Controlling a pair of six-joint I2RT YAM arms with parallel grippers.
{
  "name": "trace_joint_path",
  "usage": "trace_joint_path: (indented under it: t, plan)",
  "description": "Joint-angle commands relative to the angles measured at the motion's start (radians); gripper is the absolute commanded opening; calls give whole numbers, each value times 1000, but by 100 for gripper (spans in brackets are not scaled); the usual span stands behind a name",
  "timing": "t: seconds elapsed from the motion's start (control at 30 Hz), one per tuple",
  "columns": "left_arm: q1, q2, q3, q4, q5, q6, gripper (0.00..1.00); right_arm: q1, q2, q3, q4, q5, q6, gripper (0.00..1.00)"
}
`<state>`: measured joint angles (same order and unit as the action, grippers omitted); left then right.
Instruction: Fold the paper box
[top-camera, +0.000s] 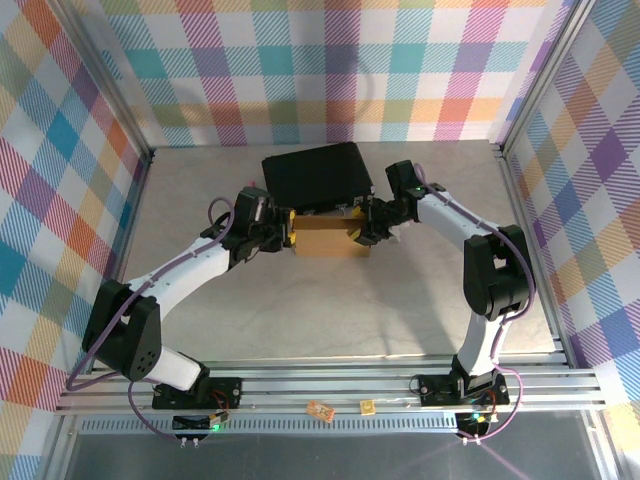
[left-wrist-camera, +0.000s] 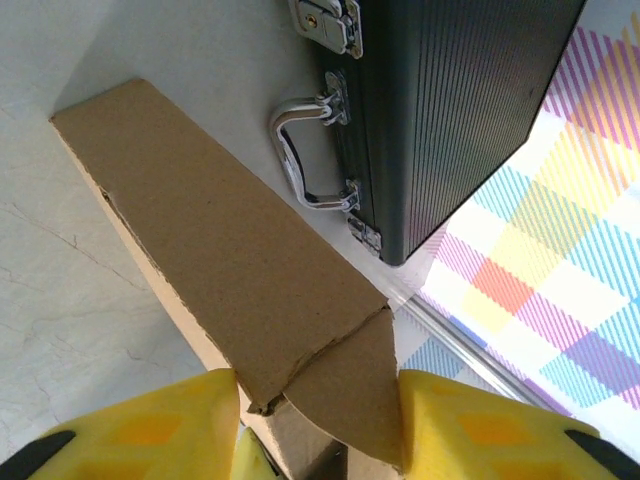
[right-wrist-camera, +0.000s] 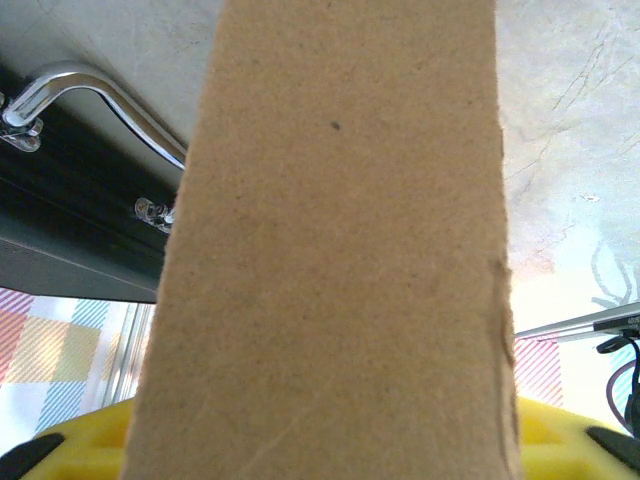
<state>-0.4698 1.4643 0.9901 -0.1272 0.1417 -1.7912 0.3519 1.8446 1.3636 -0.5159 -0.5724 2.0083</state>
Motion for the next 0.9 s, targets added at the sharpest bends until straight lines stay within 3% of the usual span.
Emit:
trace_joint_path:
  t: [0.0, 0.17, 0.3, 0.37, 0.47, 0.6, 0.73, 0.87]
  plan:
    - [-6, -15, -24, -7, 9, -14, 40, 1, 24, 15, -16, 5, 1, 49]
    - [-5, -24, -40, -9, -3, -20, 32, 1, 26, 17, -16, 5, 0, 49]
    - [-5, -24, -45, -2, -3, -22, 31, 1, 27, 20, -17, 6, -1, 49]
    - [-6, -36, -52, 6, -9, -24, 37, 1, 29, 22, -18, 5, -1, 49]
    - [-5, -63, -32, -39, -26, -15, 56, 1, 28, 25, -21, 5, -4, 49]
    - [-17, -92, 103, -345, -74, 10, 74, 1, 26, 23, -22, 4, -7, 49]
    - [-21, -31, 239, -548, -43, -30, 80, 1, 25, 25, -24, 6, -11, 49]
    - [-32, 75, 308, -540, 33, -64, 85, 0, 22, 25, -25, 3, -14, 49]
